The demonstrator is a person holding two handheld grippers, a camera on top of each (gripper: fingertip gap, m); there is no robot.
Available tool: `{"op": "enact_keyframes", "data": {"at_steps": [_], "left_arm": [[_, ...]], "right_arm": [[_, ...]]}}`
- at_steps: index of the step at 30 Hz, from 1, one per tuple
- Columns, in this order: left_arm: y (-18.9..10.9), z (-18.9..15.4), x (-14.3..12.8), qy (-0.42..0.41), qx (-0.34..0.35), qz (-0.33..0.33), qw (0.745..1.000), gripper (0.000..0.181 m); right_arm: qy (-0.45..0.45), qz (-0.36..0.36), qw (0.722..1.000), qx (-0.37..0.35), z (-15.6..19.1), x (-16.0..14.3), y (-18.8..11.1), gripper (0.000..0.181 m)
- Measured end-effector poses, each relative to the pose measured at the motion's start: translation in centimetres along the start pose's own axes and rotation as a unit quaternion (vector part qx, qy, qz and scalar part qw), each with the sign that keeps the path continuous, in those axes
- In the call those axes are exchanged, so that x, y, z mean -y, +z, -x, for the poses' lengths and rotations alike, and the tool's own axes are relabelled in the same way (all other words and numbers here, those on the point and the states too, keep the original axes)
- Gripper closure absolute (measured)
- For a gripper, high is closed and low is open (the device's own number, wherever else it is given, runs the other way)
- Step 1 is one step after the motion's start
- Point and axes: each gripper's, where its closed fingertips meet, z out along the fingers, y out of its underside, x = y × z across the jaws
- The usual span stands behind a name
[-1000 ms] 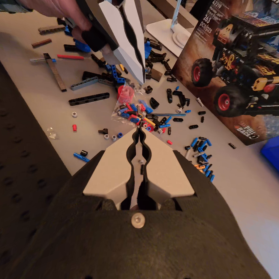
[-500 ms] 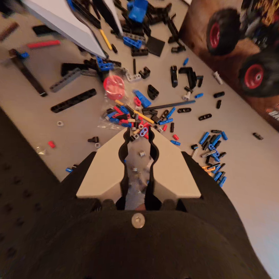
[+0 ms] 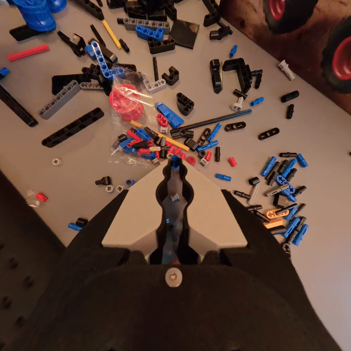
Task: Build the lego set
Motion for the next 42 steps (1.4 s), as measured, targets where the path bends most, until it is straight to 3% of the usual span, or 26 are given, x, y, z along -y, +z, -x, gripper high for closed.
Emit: {"op": "enact_keyframes", "data": {"at_steps": [4, 7, 11, 16, 22, 37, 42], "left_arm": [[-0.7, -0.5, 0.2, 0.009, 0.0, -0.025, 1.0, 0.159], [-0.6, -1.4, 1.8, 0.039, 0.013, -0.074, 0.996, 0.154], [0.0, -3.9, 4.4, 0.152, 0.046, -0.132, 0.978, 0.149], [0.6, -5.7, 6.2, 0.231, 0.086, -0.157, 0.956, 0.15], [0.3, -5.7, 6.4, 0.27, 0.115, -0.166, 0.941, 0.167], [-5.5, -4.2, 8.7, 0.18, 0.136, -0.311, 0.923, 0.168], [-6.7, -4.0, 9.0, 0.145, 0.116, -0.345, 0.92, 0.169]], "right_arm": [[0.012, -0.049, 0.998, 0.027, 0.8, 1.5, -1.5, 0.175], [0.056, -0.119, 0.985, 0.113, 3.1, 3.9, -3.3, 0.175], [0.101, -0.196, 0.947, 0.231, 6.6, 7.0, -5.6, 0.175], [0.113, -0.219, 0.922, 0.298, 9.4, 8.6, -6.5, 0.175], [0.119, -0.213, 0.907, 0.342, 10.8, 9.0, -6.6, 0.175], [0.18, -0.361, 0.815, 0.416, 12.0, 13.7, -10.0, 0.169], [0.179, -0.373, 0.804, 0.427, 12.4, 14.4, -10.6, 0.17]]}}
